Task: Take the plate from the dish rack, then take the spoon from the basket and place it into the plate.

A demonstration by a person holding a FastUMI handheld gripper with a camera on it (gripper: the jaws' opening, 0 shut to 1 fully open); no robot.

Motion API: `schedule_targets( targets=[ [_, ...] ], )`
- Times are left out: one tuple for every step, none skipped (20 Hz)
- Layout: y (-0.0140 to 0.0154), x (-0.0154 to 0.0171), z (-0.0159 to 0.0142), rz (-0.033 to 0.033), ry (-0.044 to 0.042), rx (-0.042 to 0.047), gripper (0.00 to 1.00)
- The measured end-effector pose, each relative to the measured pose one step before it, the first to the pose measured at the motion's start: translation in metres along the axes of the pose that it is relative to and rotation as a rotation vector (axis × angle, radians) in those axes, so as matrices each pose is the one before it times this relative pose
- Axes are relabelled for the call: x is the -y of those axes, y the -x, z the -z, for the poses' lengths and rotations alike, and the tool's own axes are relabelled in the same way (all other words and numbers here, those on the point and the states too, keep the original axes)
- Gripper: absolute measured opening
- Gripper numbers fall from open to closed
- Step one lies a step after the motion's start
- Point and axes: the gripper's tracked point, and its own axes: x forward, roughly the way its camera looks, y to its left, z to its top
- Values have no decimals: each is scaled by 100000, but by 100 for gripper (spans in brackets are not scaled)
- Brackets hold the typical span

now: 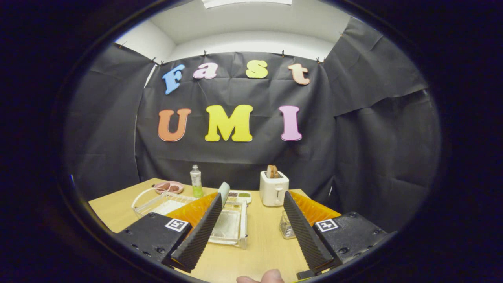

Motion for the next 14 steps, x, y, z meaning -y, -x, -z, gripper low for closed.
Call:
schedule_targets(
  targets=[
    [-837,-238,-786,-855,-82,-1362,100],
    [-873,-448,-826,-1130,97,-908,100],
    [-941,-648,-744,-1125,439,-1628,100],
    [-1031,-454,-663,-913,126,-2052,100],
    [-1070,-745,-578,-2029,-398,-2543,100],
    [-995,-741,-407,-1994,-1330,-3439,100],
    [-1037,-763,-361,-2144,-1008,-3267,100],
    [-1075,-662,-359,-1203,-87,-3678,100],
    [-1180,-392,-225,-581,420,-3475,100],
    [-1116,-556,-76,-603,831,-4297,100],
    [-1308,-559,251,-591,161,-4595,100],
    [-1188,-169,193,215,-180,-4670,100],
    [-1152,-311,292,159,-1103,-4611,100],
    [-1232,-270,347,-135,-447,-4875,100]
  ],
)
